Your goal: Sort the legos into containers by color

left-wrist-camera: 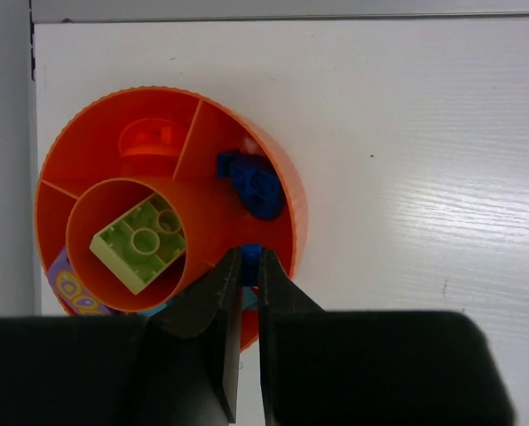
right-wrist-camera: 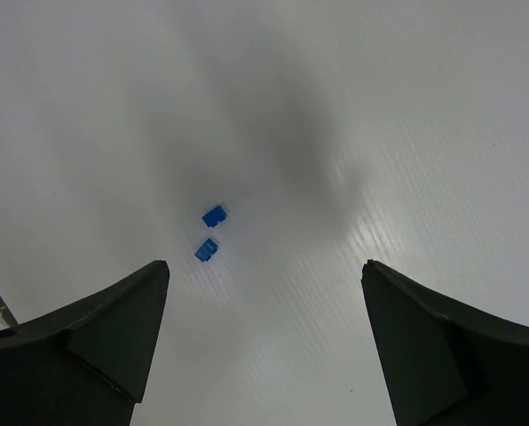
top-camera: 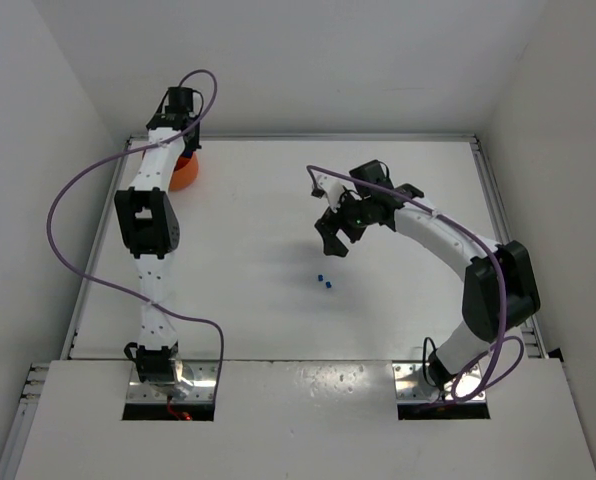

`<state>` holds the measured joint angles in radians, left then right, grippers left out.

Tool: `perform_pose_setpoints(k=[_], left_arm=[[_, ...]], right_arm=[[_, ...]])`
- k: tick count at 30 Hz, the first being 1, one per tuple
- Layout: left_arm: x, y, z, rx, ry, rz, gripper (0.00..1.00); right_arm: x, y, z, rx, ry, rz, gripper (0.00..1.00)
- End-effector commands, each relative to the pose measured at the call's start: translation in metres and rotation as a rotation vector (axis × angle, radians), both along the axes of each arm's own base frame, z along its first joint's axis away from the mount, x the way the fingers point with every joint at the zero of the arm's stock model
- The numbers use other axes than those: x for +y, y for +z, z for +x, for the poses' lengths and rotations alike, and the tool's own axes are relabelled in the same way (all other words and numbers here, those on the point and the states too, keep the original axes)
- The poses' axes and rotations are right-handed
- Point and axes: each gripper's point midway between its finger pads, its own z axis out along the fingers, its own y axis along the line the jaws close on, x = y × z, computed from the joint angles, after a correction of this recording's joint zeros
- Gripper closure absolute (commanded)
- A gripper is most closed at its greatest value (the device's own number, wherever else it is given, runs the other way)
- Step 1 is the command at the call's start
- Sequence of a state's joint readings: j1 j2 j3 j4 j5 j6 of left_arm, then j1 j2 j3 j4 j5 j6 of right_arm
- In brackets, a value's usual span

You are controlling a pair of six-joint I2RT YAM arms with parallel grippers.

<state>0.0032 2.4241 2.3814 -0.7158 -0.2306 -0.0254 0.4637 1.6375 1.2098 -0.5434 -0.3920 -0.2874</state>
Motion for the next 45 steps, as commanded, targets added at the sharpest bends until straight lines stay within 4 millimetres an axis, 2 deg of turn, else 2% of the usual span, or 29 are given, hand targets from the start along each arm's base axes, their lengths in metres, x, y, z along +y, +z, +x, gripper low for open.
perform_pose_setpoints(k=[1, 4, 7, 11, 13, 15, 18, 19, 21, 25, 27, 29, 32, 33, 36, 38, 45], left_arm=[[0.017, 0.028, 0.013, -0.088, 0.028, 0.039, 0.86], [0.019, 0.031, 0.016, -0.107, 0.035, 0.045, 0.79], [0.019, 0.033, 0.018, -0.117, 0.035, 0.045, 0.68], [0.023, 0.044, 0.021, -0.145, 0.047, 0.066, 0.57], [0.025, 0.048, 0.021, -0.151, 0.048, 0.079, 0.56], [0.025, 0.064, 0.021, -0.183, 0.049, 0.079, 0.53], [0.027, 0.072, 0.021, -0.2, 0.051, 0.093, 0.52], [0.027, 0.082, 0.021, -0.216, 0.047, 0.1, 0.52], [0.029, 0.082, 0.02, -0.216, 0.054, 0.105, 0.52], [0.036, 0.08, 0.017, -0.204, 0.07, 0.112, 0.52], [0.031, 0.079, 0.018, -0.209, 0.058, 0.085, 0.52], [0.04, 0.078, 0.018, -0.218, 0.076, 0.043, 0.52], [0.037, 0.077, 0.019, -0.222, 0.073, 0.026, 0.52], [0.043, 0.072, 0.019, -0.213, 0.082, 0.027, 0.52], [0.038, 0.071, 0.021, -0.219, 0.075, -0.006, 0.52], [0.039, 0.06, 0.021, -0.208, 0.079, -0.045, 0.54], [0.028, 0.059, 0.024, -0.211, 0.015, -0.12, 0.56]], right_arm=[[-0.002, 0.017, 0.009, -0.061, -0.024, 0.03, 0.1], [-0.002, 0.017, 0.009, -0.061, -0.024, 0.03, 0.1], [-0.002, 0.017, 0.009, -0.061, -0.024, 0.03, 0.1], [-0.004, 0.013, 0.008, -0.056, -0.029, 0.019, 0.1], [-0.003, 0.018, 0.01, -0.073, -0.029, 0.027, 0.1], [-0.004, 0.018, 0.007, -0.074, -0.029, 0.028, 0.11], [-0.006, 0.018, 0.005, -0.074, -0.029, 0.028, 0.11], [-0.006, 0.018, 0.005, -0.074, -0.029, 0.028, 0.11], [-0.007, 0.021, 0.006, -0.08, -0.042, 0.028, 0.11], [-0.007, 0.021, 0.006, -0.08, -0.042, 0.028, 0.11], [-0.007, 0.019, 0.005, -0.08, -0.042, 0.028, 0.11], [-0.007, 0.019, 0.005, -0.08, -0.042, 0.028, 0.11], [-0.007, 0.019, 0.005, -0.08, -0.042, 0.028, 0.11], [-0.007, 0.019, 0.005, -0.08, -0.042, 0.028, 0.11], [-0.007, 0.016, 0.006, -0.072, -0.042, 0.024, 0.11], [-0.007, 0.016, 0.006, -0.072, -0.042, 0.024, 0.11], [-0.007, 0.012, 0.006, -0.064, -0.042, 0.02, 0.11]])
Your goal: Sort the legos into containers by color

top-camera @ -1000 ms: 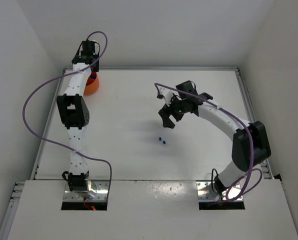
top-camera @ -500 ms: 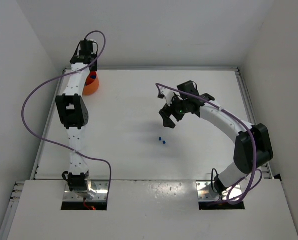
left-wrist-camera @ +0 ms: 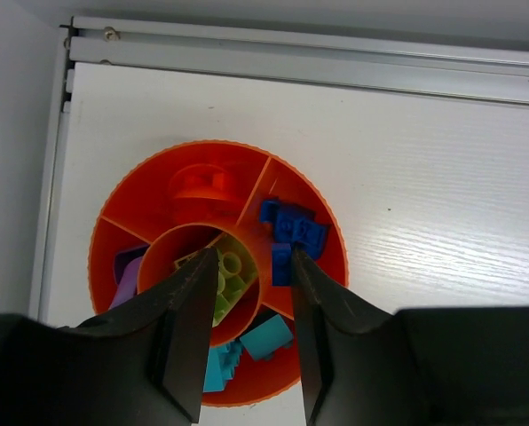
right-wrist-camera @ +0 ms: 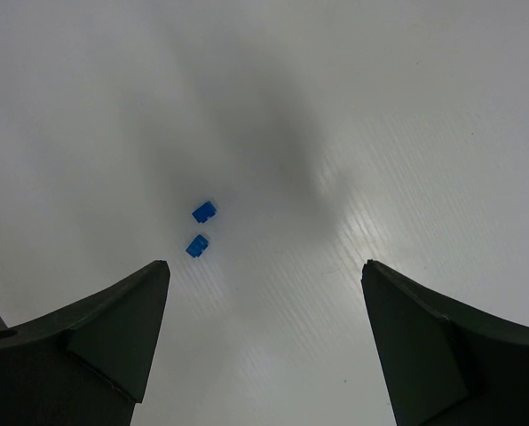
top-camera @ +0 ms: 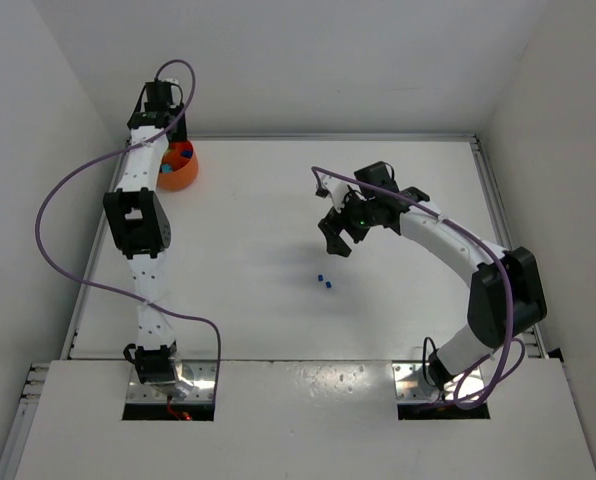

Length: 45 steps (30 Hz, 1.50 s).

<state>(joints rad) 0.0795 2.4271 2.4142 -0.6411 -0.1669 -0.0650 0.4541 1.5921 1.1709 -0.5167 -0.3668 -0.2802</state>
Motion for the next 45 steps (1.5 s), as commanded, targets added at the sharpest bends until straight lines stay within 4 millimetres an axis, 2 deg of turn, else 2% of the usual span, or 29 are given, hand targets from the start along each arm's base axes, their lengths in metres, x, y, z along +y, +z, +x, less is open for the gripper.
perform_pose_setpoints(k=[1, 3, 5, 9, 10, 13, 15, 18, 19, 21, 22, 23, 24, 25, 27, 28, 29, 30, 31, 33, 34, 35, 36, 39, 41, 43, 45], left_arm=[[-0.008, 0.037, 0.008, -0.098, -0.037, -0.05, 0.56], [-0.012, 0.037, 0.008, -0.099, -0.055, -0.062, 0.56], [-0.014, 0.037, 0.009, -0.101, -0.058, -0.075, 0.63], [-0.015, 0.029, 0.007, -0.086, -0.047, -0.092, 0.83], [-0.015, 0.023, 0.008, -0.077, -0.047, -0.093, 0.85], [-0.015, 0.023, 0.008, -0.077, -0.047, -0.093, 0.85], [-0.015, 0.023, 0.008, -0.079, -0.041, -0.1, 0.81], [-0.017, 0.023, 0.008, -0.079, -0.05, -0.107, 0.7], [-0.021, 0.037, 0.007, -0.1, -0.076, -0.107, 0.67], [-0.027, 0.05, 0.004, -0.119, -0.106, -0.124, 0.58], [-0.039, 0.073, 0.0, -0.158, -0.164, -0.156, 0.55], [-0.046, 0.086, -0.006, -0.174, -0.196, -0.173, 0.45], [-0.051, 0.098, -0.012, -0.188, -0.219, -0.185, 0.42], [-0.056, 0.12, -0.027, -0.209, -0.241, -0.193, 0.4], [-0.069, 0.137, -0.048, -0.219, -0.294, -0.223, 0.38], [-0.08, 0.17, -0.067, -0.273, -0.321, -0.236, 0.36], [-0.088, 0.153, -0.081, -0.227, -0.341, -0.279, 0.36], [-0.094, 0.156, -0.093, -0.23, -0.357, -0.301, 0.36], [-0.1, 0.158, -0.118, -0.223, -0.365, -0.329, 0.36], [-0.112, 0.163, -0.141, -0.238, -0.401, -0.374, 0.36], [-0.116, 0.163, -0.16, -0.236, -0.406, -0.395, 0.36], [-0.12, 0.162, -0.169, -0.231, -0.413, -0.412, 0.36], [-0.128, 0.172, -0.183, -0.248, -0.426, -0.43, 0.36], [-0.134, 0.161, -0.203, -0.219, -0.421, -0.477, 0.36], [-0.137, 0.164, -0.218, -0.227, -0.429, -0.488, 0.36], [-0.135, 0.163, -0.225, -0.231, -0.411, -0.487, 0.35], [-0.136, 0.161, -0.234, -0.233, -0.407, -0.495, 0.35]], right_arm=[[0.002, 0.005, 0.005, -0.021, -0.012, 0.017, 0.11], [0.003, 0.008, 0.007, -0.03, -0.012, 0.021, 0.11], [0.003, 0.004, 0.007, -0.021, -0.012, 0.017, 0.11], [0.003, 0.004, 0.007, -0.021, -0.012, 0.017, 0.11], [0.003, 0.004, 0.007, -0.021, -0.012, 0.017, 0.11], [0.003, 0.004, 0.007, -0.021, -0.012, 0.017, 0.11], [0.003, 0.004, 0.007, -0.021, -0.012, 0.017, 0.11], [0.003, 0.004, 0.007, -0.021, -0.012, 0.017, 0.12], [0.003, 0.004, 0.007, -0.021, -0.012, 0.017, 0.14], [0.001, 0.0, 0.004, -0.01, -0.005, 0.006, 0.2], [0.002, 0.004, 0.003, -0.021, 0.009, 0.015, 0.25], [0.001, -0.001, -0.003, 0.003, 0.016, 0.015, 0.35], [0.0, 0.003, -0.004, -0.007, 0.025, 0.012, 0.4], [-0.002, -0.003, -0.013, 0.025, 0.039, 0.003, 0.43], [-0.002, -0.006, -0.028, 0.039, 0.109, -0.036, 0.5], [-0.003, -0.013, -0.042, 0.09, 0.142, -0.051, 0.52], [-0.003, -0.017, -0.052, 0.129, 0.157, -0.04, 0.54], [-0.004, -0.021, -0.055, 0.14, 0.157, -0.045, 0.57], [-0.006, -0.032, -0.068, 0.179, 0.17, -0.063, 0.57], [-0.007, -0.042, -0.078, 0.19, 0.182, -0.069, 0.58], [-0.002, -0.043, -0.079, 0.183, 0.185, -0.061, 0.58], [0.001, -0.043, -0.082, 0.199, 0.172, -0.057, 0.58], [0.005, -0.049, -0.083, 0.211, 0.169, -0.067, 0.58], [0.011, -0.056, -0.084, 0.27, 0.115, -0.062, 0.64], [0.017, -0.058, -0.08, 0.267, 0.079, -0.054, 0.64], [0.018, -0.061, -0.08, 0.264, 0.058, -0.06, 0.6], [0.018, -0.063, -0.078, 0.274, 0.027, -0.062, 0.6]])
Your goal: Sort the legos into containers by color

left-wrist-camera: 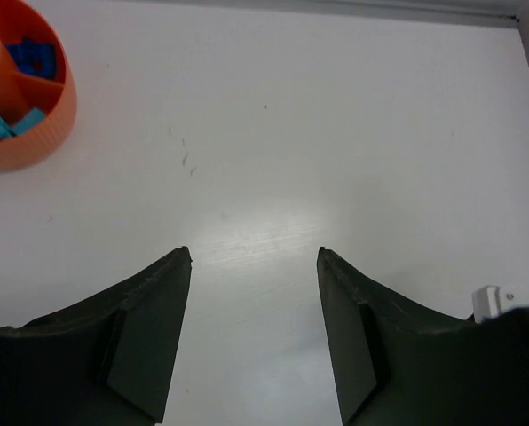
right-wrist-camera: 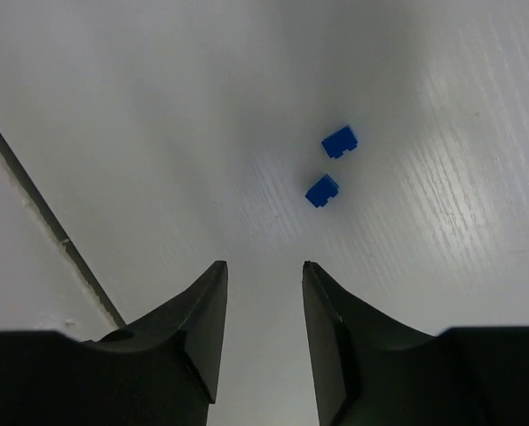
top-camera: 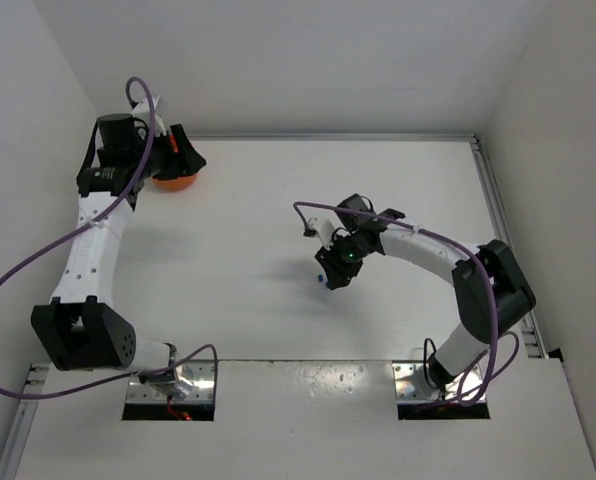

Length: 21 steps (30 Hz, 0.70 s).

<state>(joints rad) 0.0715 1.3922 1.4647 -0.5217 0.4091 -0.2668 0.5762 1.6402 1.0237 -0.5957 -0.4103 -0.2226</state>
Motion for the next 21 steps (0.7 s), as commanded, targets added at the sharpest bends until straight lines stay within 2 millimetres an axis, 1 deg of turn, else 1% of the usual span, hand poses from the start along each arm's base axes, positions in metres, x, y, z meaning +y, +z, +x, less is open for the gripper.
perform_pose_setpoints(k=[1, 2, 3, 4, 5, 6, 7, 9, 10, 11, 12, 14, 17, 19, 20, 21], left_arm=[[-0.007, 0.008, -0.013, -0.027, -0.004, -0.041, 0.35], [-0.007, 0.003, -0.015, -0.016, -0.003, -0.041, 0.35], [-0.006, 0.01, -0.016, -0.038, 0.012, -0.042, 0.35], [-0.006, 0.004, -0.017, -0.025, 0.013, -0.043, 0.35], [-0.004, 0.007, -0.018, -0.034, 0.021, -0.039, 0.35], [-0.004, 0.008, -0.018, -0.034, 0.021, -0.039, 0.34], [-0.004, 0.008, -0.018, -0.034, 0.021, -0.039, 0.34], [-0.005, 0.008, -0.019, -0.031, 0.024, -0.046, 0.34], [-0.005, 0.008, -0.019, -0.031, 0.024, -0.046, 0.34], [-0.005, 0.008, -0.019, -0.031, 0.024, -0.046, 0.34], [-0.005, 0.008, -0.019, -0.031, 0.024, -0.046, 0.34], [-0.005, 0.008, -0.019, -0.031, 0.024, -0.046, 0.34], [-0.005, 0.001, -0.015, -0.008, 0.028, -0.055, 0.34], [-0.005, 0.0, -0.015, -0.008, 0.028, -0.055, 0.34], [-0.005, -0.003, -0.012, 0.003, 0.029, -0.056, 0.34], [-0.005, -0.004, -0.012, 0.003, 0.029, -0.056, 0.34]], right_arm=[[0.011, -0.002, 0.008, -0.004, -0.061, 0.011, 0.6], [0.011, -0.003, 0.012, -0.004, -0.077, 0.002, 0.64], [0.011, -0.011, 0.013, 0.013, -0.102, -0.014, 0.72], [0.012, -0.014, 0.015, 0.012, -0.111, -0.031, 0.72], [0.013, -0.015, 0.021, 0.001, -0.128, -0.046, 0.73], [0.012, -0.018, 0.023, -0.004, -0.128, -0.072, 0.73], [0.012, -0.025, 0.024, 0.011, -0.142, -0.092, 0.7], [0.013, -0.027, 0.026, 0.019, -0.141, -0.099, 0.58], [0.013, -0.027, 0.026, 0.024, -0.151, -0.099, 0.56], [0.014, -0.031, 0.024, 0.025, -0.144, -0.114, 0.56], [0.013, -0.033, 0.026, 0.015, -0.16, -0.118, 0.56], [0.012, -0.033, 0.027, 0.01, -0.163, -0.125, 0.56], [0.013, -0.039, 0.028, 0.026, -0.171, -0.134, 0.55], [0.018, -0.042, 0.029, 0.03, -0.161, -0.138, 0.55], [0.015, -0.048, 0.028, 0.036, -0.164, -0.155, 0.55], [0.014, -0.048, 0.027, 0.043, -0.163, -0.161, 0.55]])
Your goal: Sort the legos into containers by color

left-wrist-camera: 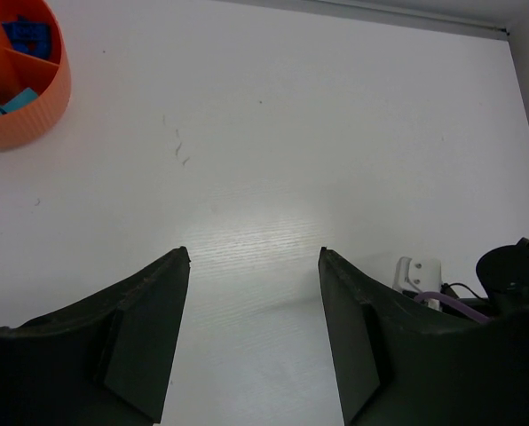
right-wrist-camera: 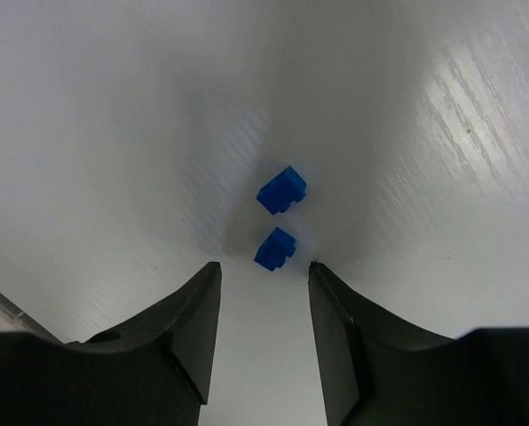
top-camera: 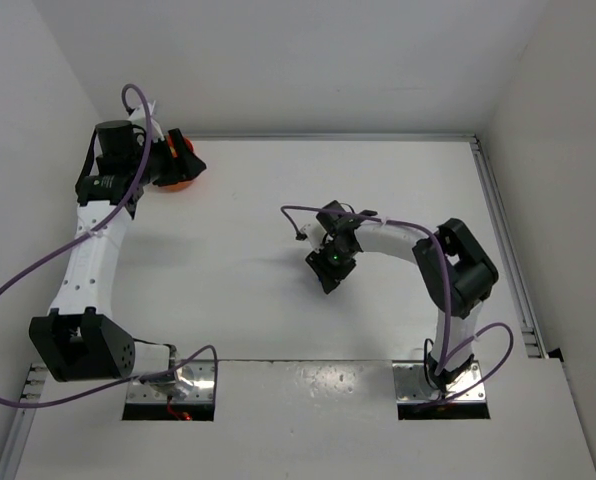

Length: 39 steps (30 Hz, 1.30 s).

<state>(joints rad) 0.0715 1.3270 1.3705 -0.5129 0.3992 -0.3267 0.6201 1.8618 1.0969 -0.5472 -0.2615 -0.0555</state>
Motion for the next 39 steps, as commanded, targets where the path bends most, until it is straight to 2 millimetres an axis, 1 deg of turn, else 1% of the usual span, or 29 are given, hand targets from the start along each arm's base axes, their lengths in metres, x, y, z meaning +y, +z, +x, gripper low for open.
perform_pose_setpoints(k=[1, 3, 5, 7, 8, 11, 14, 15, 16, 17, 18, 19, 20, 21, 23, 24, 25, 26, 27, 28, 29, 30, 31, 32, 33, 34, 35, 37, 39], left_arm=[[-0.003, 0.01, 0.005, -0.038, -0.004, -0.007, 0.34], [-0.002, 0.01, 0.005, -0.035, 0.008, -0.011, 0.34], [-0.002, 0.01, 0.005, -0.035, 0.008, -0.011, 0.34], [-0.002, 0.01, 0.005, -0.035, 0.008, -0.011, 0.34], [0.0, 0.01, 0.006, -0.034, 0.017, -0.007, 0.34], [0.0, 0.01, 0.006, -0.034, 0.017, -0.007, 0.34], [0.0, 0.01, 0.006, -0.034, 0.017, -0.007, 0.34], [0.0, 0.01, 0.006, -0.034, 0.017, -0.007, 0.34], [0.0, 0.005, 0.005, -0.022, 0.017, -0.008, 0.34], [0.0, 0.006, 0.006, -0.031, 0.017, -0.008, 0.34], [-0.003, 0.0, 0.003, -0.021, 0.009, -0.023, 0.34], [-0.007, 0.0, -0.002, -0.022, -0.007, -0.04, 0.34], [-0.009, 0.002, -0.008, -0.029, -0.018, -0.074, 0.34], [-0.025, -0.014, -0.017, -0.012, -0.096, -0.13, 0.34], [-0.043, -0.029, -0.034, 0.01, -0.181, -0.217, 0.35], [-0.053, -0.036, -0.043, 0.053, -0.203, -0.306, 0.36], [-0.069, -0.052, -0.058, 0.084, -0.291, -0.391, 0.36], [-0.076, -0.06, -0.066, 0.113, -0.319, -0.454, 0.38], [-0.083, -0.06, -0.074, 0.164, -0.316, -0.557, 0.38], [-0.088, -0.068, -0.083, 0.158, -0.353, -0.601, 0.38], [-0.094, -0.071, -0.088, 0.18, -0.362, -0.637, 0.4], [-0.104, -0.07, -0.097, 0.22, -0.384, -0.688, 0.4], [-0.11, -0.076, -0.102, 0.244, -0.404, -0.712, 0.4], [-0.115, -0.075, -0.108, 0.266, -0.427, -0.733, 0.4], [-0.119, -0.076, -0.108, 0.285, -0.431, -0.749, 0.4], [-0.126, -0.078, -0.111, 0.326, -0.436, -0.769, 0.4], [-0.129, -0.08, -0.112, 0.35, -0.437, -0.78, 0.41], [-0.135, -0.084, -0.112, 0.417, -0.424, -0.822, 0.41], [-0.14, -0.08, -0.114, 0.442, -0.447, -0.843, 0.44]], right_arm=[[0.014, 0.002, 0.011, -0.031, 0.0, 0.004, 0.55], [0.014, -0.002, 0.008, -0.028, 0.007, -0.012, 0.55], [0.014, -0.003, 0.012, -0.035, 0.004, -0.021, 0.58], [0.014, -0.007, 0.01, -0.035, 0.01, -0.036, 0.67], [0.012, -0.007, 0.011, -0.041, 0.007, -0.044, 0.74], [0.008, -0.01, 0.011, -0.046, 0.003, -0.065, 0.81], [0.005, -0.009, 0.01, -0.051, 0.001, -0.073, 0.91], [0.004, -0.007, 0.008, -0.054, 0.001, -0.071, 0.96], [0.006, -0.004, 0.008, -0.054, 0.003, -0.056, 0.98], [0.006, 0.0, 0.01, -0.057, 0.006, -0.038, 1.0], [0.012, 0.01, 0.005, -0.046, 0.029, 0.009, 1.0], [0.014, 0.016, 0.007, -0.045, 0.032, 0.042, 1.0], [0.021, 0.028, 0.006, -0.04, 0.059, 0.084, 1.0], [0.033, 0.047, 0.001, -0.045, 0.126, 0.174, 1.0], [0.049, 0.078, 0.002, -0.074, 0.184, 0.295, 1.0], [0.058, 0.093, -0.007, -0.057, 0.224, 0.376, 1.0], [0.066, 0.111, -0.006, -0.096, 0.27, 0.437, 1.0], [0.072, 0.135, -0.005, -0.147, 0.303, 0.497, 1.0], [0.078, 0.148, -0.003, -0.189, 0.331, 0.545, 1.0], [0.083, 0.157, -0.004, -0.229, 0.363, 0.563, 1.0], [0.087, 0.176, -0.004, -0.285, 0.383, 0.594, 1.0], [0.092, 0.185, 0.0, -0.329, 0.409, 0.624, 1.0], [0.094, 0.19, -0.001, -0.329, 0.419, 0.641, 1.0], [0.098, 0.196, 0.005, -0.344, 0.429, 0.644, 1.0], [0.1, 0.196, 0.005, -0.339, 0.433, 0.651, 1.0], [0.106, 0.199, 0.012, -0.364, 0.428, 0.669, 1.0], [0.11, 0.207, 0.011, -0.363, 0.438, 0.702, 1.0], [0.119, 0.207, 0.015, -0.329, 0.415, 0.728, 1.0], [0.125, 0.214, 0.019, -0.332, 0.403, 0.759, 1.0]])
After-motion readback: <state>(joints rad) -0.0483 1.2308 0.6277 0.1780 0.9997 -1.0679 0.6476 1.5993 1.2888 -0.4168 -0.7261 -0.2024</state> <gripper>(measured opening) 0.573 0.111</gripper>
